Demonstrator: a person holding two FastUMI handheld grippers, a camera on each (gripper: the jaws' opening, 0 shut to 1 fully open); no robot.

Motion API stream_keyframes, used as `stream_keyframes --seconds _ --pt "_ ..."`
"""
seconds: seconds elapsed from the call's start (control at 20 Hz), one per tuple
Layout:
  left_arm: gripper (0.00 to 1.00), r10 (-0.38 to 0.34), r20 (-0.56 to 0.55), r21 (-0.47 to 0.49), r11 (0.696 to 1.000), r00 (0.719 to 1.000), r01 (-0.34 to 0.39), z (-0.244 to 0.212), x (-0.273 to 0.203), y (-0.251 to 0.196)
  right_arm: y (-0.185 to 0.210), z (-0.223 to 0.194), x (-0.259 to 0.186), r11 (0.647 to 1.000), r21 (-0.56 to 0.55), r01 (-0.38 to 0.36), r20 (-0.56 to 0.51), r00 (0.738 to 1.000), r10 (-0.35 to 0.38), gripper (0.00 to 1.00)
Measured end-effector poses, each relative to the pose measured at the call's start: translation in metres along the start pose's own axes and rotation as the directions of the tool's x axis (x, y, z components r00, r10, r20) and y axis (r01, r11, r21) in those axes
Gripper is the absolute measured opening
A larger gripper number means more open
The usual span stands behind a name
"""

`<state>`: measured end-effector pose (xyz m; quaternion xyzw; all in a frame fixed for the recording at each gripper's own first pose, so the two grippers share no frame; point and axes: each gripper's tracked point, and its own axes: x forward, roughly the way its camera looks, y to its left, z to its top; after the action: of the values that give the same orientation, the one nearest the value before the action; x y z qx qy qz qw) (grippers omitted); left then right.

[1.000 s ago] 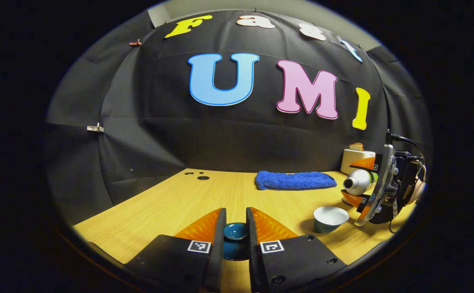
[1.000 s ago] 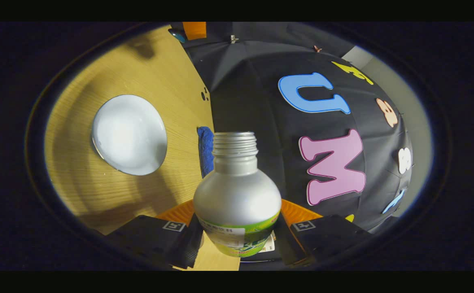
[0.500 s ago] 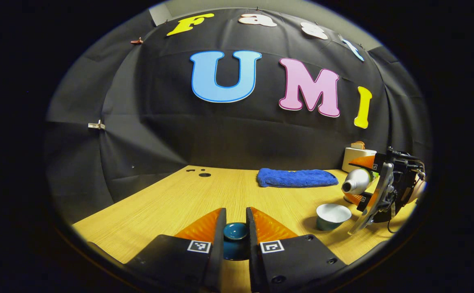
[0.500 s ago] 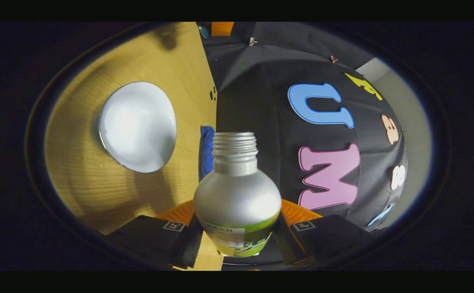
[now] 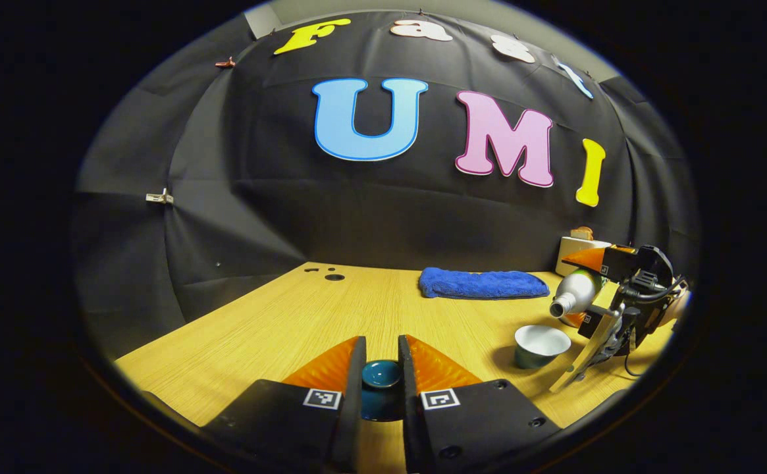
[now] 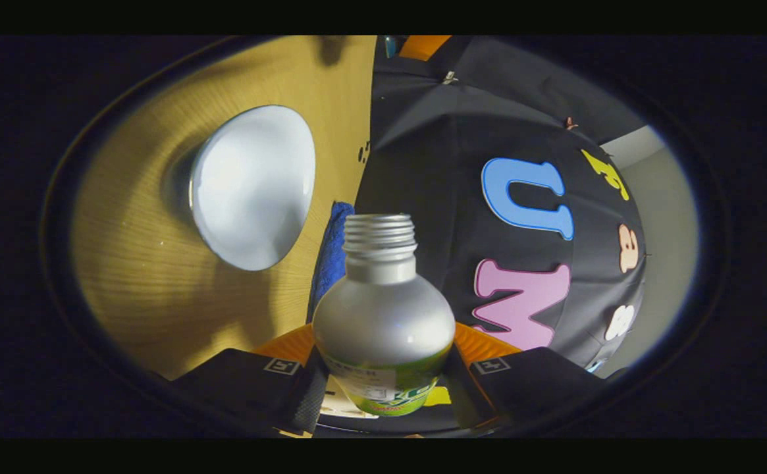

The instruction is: Open the teacup lid with one hand, grasp the water bottle and pour water into the teacup with the other hand; after pouring, place the water bottle on the coaster and then close the teacup lid.

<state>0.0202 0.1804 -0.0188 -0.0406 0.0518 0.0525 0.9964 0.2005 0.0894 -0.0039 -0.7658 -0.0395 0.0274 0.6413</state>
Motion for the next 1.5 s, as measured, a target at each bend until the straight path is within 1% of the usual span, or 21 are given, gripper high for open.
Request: stream_keyframes --seconds 0.05,0.1,0.15,0.2,0.3,0.35,0.4,0.45,0.5,0.55,0.6,0.65,0.7,0.75,1.2,1.25,1.35,1.45,1.5 --pt "0.30 -0.001 0.000 0.000 1.000 1.000 0.001 0.000 -0.001 0.000 0.000 0.002 -0.001 1.000 -0.011 0.005 0.007 1.000 -0.005 0.79" --pt "0.32 -0.004 0.001 -0.001 1.000 1.000 0.004 0.001 -0.001 -0.001 -0.002 0.002 0.000 1.000 -0.017 0.009 0.008 1.000 -0.009 0.79" --pt "0.32 -0.004 0.000 -0.001 1.000 1.000 0.004 0.001 0.000 -0.002 -0.002 0.003 0.000 1.000 -0.019 0.010 0.011 1.000 -0.009 0.79" --pt "0.29 -0.004 -0.001 0.000 1.000 1.000 0.004 0.000 -0.001 -0.001 -0.001 0.003 -0.001 1.000 -0.020 0.010 0.011 1.000 -0.010 0.79" --pt "0.30 -0.002 -0.002 0.001 1.000 1.000 0.002 0.000 -0.001 -0.001 -0.002 0.004 0.000 1.000 -0.028 0.011 0.011 1.000 -0.010 0.79" --pt "0.33 -0.002 -0.002 0.001 1.000 1.000 0.002 0.000 -0.003 -0.001 -0.003 0.004 0.000 0.999 -0.034 0.012 0.010 1.000 -0.012 0.79" --pt "0.30 -0.002 -0.002 0.000 1.000 1.000 0.002 0.001 -0.003 -0.001 -0.003 0.004 0.000 0.999 -0.037 0.011 0.008 1.000 -0.010 0.79" --pt "0.30 -0.004 -0.002 0.001 1.000 1.000 0.004 0.001 -0.003 -0.002 -0.002 0.003 -0.001 0.999 -0.038 0.012 0.010 1.000 -0.012 0.79" --pt "0.32 -0.004 -0.002 0.001 1.000 1.000 0.004 0.001 -0.004 -0.001 -0.001 0.003 -0.001 0.999 -0.041 0.013 0.009 1.000 -0.013 0.79" --pt "0.30 -0.005 -0.003 0.001 1.000 1.000 0.005 0.001 -0.004 -0.001 -0.002 0.003 -0.001 0.999 -0.046 0.014 0.009 1.000 -0.014 0.79" --pt "0.33 -0.006 -0.004 0.003 1.000 1.000 0.006 0.001 -0.004 -0.001 -0.002 0.004 0.000 0.998 -0.053 0.018 0.010 1.000 -0.017 0.79" --pt "0.33 -0.009 -0.007 0.004 1.000 1.000 0.009 0.000 -0.005 -0.002 -0.002 0.004 -0.001 0.998 -0.064 0.019 0.014 1.000 -0.018 0.79" --pt "0.30 -0.014 -0.008 0.006 1.000 1.000 0.014 0.000 -0.006 -0.003 -0.003 0.006 0.000 0.997 -0.079 0.022 0.022 1.000 -0.020 0.79" --pt "0.30 -0.018 -0.005 0.007 1.000 1.000 0.018 0.002 -0.006 -0.005 -0.003 0.007 -0.001 0.996 -0.091 0.022 0.027 0.999 -0.019 0.79" --pt "0.30 -0.025 0.009 0.026 0.999 1.000 0.025 0.009 -0.014 -0.005 -0.010 0.011 0.002 0.990 -0.139 0.035 0.043 0.999 -0.029 0.79" --pt "0.32 -0.025 0.011 0.030 0.999 1.000 0.025 0.010 -0.015 -0.005 -0.011 0.011 0.002 0.989 -0.146 0.039 0.045 0.998 -0.032 0.79" --pt "0.30 -0.025 0.014 0.035 0.999 1.000 0.024 0.012 -0.016 -0.006 -0.014 0.014 0.000 0.985 -0.168 0.049 0.053 0.998 -0.040 0.79" --pt "0.30 -0.024 0.017 0.038 0.999 1.000 0.023 0.013 -0.017 -0.004 -0.018 0.014 0.000 0.980 -0.189 0.058 0.061 0.997 -0.048 0.79" --pt "0.33 -0.023 0.018 0.039 0.999 1.000 0.022 0.013 -0.017 -0.004 -0.018 0.016 0.000 0.978 -0.200 0.058 0.068 0.997 -0.046 0.79"
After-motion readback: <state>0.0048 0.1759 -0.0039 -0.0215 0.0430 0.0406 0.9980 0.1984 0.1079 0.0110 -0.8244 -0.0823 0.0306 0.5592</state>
